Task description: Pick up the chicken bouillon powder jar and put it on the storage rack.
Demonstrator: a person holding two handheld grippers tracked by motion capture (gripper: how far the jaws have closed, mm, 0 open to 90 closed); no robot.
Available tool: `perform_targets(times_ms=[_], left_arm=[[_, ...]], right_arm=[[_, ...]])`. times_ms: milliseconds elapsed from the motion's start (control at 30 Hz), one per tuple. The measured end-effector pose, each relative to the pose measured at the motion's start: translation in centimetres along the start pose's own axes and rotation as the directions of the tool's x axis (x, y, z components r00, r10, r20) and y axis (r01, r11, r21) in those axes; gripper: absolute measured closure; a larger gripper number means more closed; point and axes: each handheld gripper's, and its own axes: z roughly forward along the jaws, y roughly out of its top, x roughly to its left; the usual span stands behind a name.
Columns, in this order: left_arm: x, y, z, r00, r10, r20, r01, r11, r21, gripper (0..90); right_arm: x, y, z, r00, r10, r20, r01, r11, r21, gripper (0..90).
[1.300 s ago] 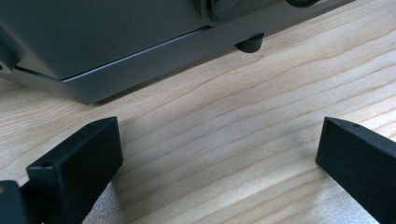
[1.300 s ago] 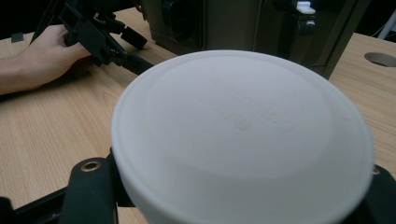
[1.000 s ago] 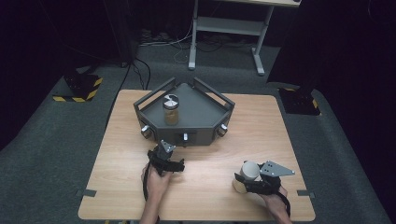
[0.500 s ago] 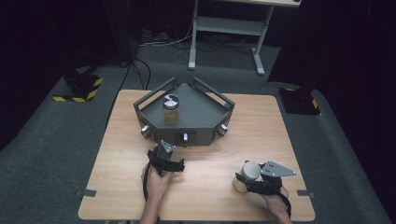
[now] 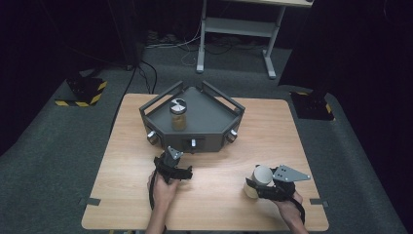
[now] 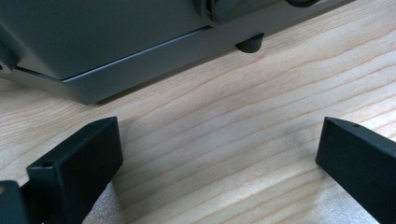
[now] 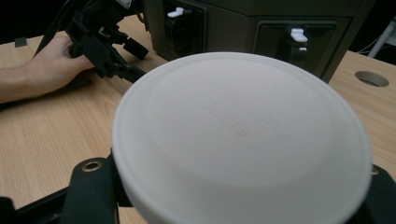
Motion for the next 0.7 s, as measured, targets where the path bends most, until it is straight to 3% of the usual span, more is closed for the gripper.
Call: perform_targets(times_ms=[233,700], left_arm=[[0.0,0.0,0.0,1.0000,0.001,0.000,-0.001,1.0000,0.001,0.4],[0.0,0.0,0.0,1.0000,0.001,-0.001,-0.001,1.0000,0.001,0.5]], right_arm=[[-0.4,1.1,0.1,0.9999,-0.004,-0.014,0.004,1.000,-0.007,34.1],[-1.4,5.6,1.5,0.9972,-0.049,-0.056,0.049,0.999,-0.013,34.1]])
